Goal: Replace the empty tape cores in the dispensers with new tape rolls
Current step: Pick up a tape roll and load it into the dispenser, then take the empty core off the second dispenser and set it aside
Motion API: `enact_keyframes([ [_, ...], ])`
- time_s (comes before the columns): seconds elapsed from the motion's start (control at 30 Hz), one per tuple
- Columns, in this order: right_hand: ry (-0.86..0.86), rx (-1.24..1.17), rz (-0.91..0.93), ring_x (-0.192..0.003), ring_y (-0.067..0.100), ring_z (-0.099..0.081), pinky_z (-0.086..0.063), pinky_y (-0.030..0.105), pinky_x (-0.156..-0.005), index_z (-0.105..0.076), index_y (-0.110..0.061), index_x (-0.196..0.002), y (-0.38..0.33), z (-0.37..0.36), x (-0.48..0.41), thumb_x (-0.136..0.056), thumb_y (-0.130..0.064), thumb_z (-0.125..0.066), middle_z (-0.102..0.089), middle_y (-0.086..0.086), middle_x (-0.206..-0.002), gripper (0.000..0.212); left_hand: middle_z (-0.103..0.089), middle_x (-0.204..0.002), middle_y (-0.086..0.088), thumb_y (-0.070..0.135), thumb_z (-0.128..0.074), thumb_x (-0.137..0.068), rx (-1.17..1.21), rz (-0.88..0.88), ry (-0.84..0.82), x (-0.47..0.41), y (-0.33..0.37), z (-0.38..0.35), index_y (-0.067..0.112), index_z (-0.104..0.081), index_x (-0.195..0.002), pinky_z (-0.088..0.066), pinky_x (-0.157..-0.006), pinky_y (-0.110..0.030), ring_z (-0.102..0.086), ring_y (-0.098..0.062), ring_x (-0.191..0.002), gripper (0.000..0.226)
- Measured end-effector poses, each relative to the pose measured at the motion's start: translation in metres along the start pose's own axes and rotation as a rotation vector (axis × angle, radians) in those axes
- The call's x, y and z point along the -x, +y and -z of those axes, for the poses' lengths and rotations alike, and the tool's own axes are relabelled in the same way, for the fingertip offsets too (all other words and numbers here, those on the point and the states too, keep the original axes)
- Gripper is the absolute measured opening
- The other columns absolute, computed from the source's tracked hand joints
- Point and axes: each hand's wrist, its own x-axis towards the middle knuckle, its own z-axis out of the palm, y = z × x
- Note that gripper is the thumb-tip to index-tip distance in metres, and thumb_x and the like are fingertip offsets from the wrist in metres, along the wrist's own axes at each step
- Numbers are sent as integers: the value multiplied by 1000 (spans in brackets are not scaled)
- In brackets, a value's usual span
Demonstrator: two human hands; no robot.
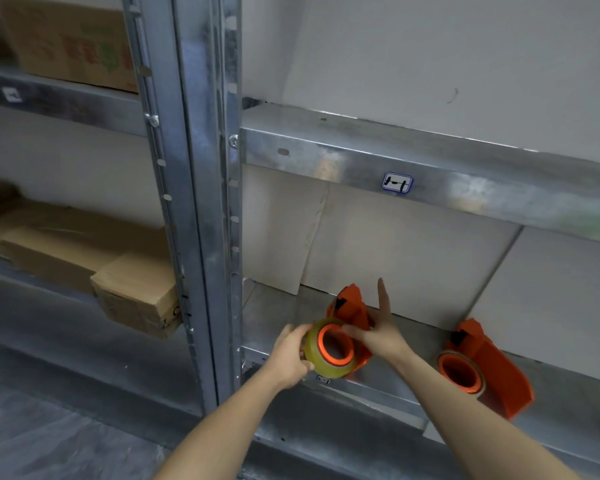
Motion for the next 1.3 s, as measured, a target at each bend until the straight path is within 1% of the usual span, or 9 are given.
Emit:
enact_keyframes([
  [0.13, -7, -95, 1, -108, 19, -58, -46, 28, -91, 7, -32, -147, 11, -9, -1, -68, 4, -78, -55, 11, -129, 122, -40, -139, -13, -4, -68, -76, -50, 21, 23, -2, 0, -4, 18, -34, -147, -41, -110, -39, -50, -29, -128, 82],
  [0.23, -52, -82, -12, -111, 18, -53, -41, 30, -95, 3, -27, -148, 16, -3, -3, -66, 11, -77, -47, 16, -138, 120, -43, -144, -13, 2, -62, -83, -202, -27, 44, -4, 7, -6, 23, -28, -150, -36, -112, -33, -45, -29, -133, 78],
  [0.4, -72, -21, -45, -114, 12, -47, -39, 24, -94, -1, -23, -149, 14, 6, -7, -71, -3, -78, -42, 1, -139, 111, -51, -138, -13, 14, -61, -90, -493, -7, 103, -17, 14, -17, 18, -19, -151, -43, -103, -39, -51, -31, -126, 74],
  [0.57, 57, 21, -160, -134, 24, -41, -34, 22, -95, 2, -23, -150, 14, 7, 1, -75, -31, -76, -31, 3, -153, 109, -41, -146, -13, 21, -59, -92, -582, -52, 122, -28, 17, -14, 14, -18, -151, -38, -106, -36, -44, -30, -132, 71],
  [0.67, 104, 118, -177, -136, 28, -39, -37, 28, -98, 2, -22, -150, 12, 14, 10, -73, -45, -74, -27, 7, -155, 110, -34, -152, -13, 25, -58, -93, -581, -82, 95, -30, 22, -5, 13, -20, -150, -35, -109, -36, -38, -30, -137, 70],
  [0.87, 168, 155, -86, -145, 22, -21, -25, 31, -113, -1, -18, -150, -3, 22, 34, -69, -48, -75, -14, 1, -159, 114, -22, -160, -6, 21, -44, -97, -622, -257, -31, -27, 49, 1, 14, -19, -151, -23, -119, -35, -25, -24, -146, 60],
  [1.07, 245, 217, -53, -146, 20, -16, -21, 35, -116, -3, -18, -150, -10, 43, 74, -64, -62, -72, -15, 3, -159, 120, -24, -159, -2, 22, -51, -91, -588, -372, -163, -11, 87, -22, 22, -17, -152, -28, -117, -38, -32, -28, -142, 69],
  [1.23, 305, 216, -38, -135, 11, -38, -36, 30, -110, -21, -20, -147, -1, 83, 107, -59, -61, -77, -37, -7, -147, 112, -24, -159, -5, 33, -61, -87, -640, -383, -228, -2, 112, -55, 18, -18, -152, -26, -118, -37, -29, -27, -144, 79],
  [1.3, 314, 209, -36, -136, 12, -33, -32, 27, -109, -18, -17, -148, 7, 100, 121, -63, -53, -78, -34, -8, -146, 110, -21, -160, -5, 36, -62, -87, -660, -384, -238, 3, 119, -72, 18, -15, -152, -22, -119, -36, -25, -27, -146, 82],
])
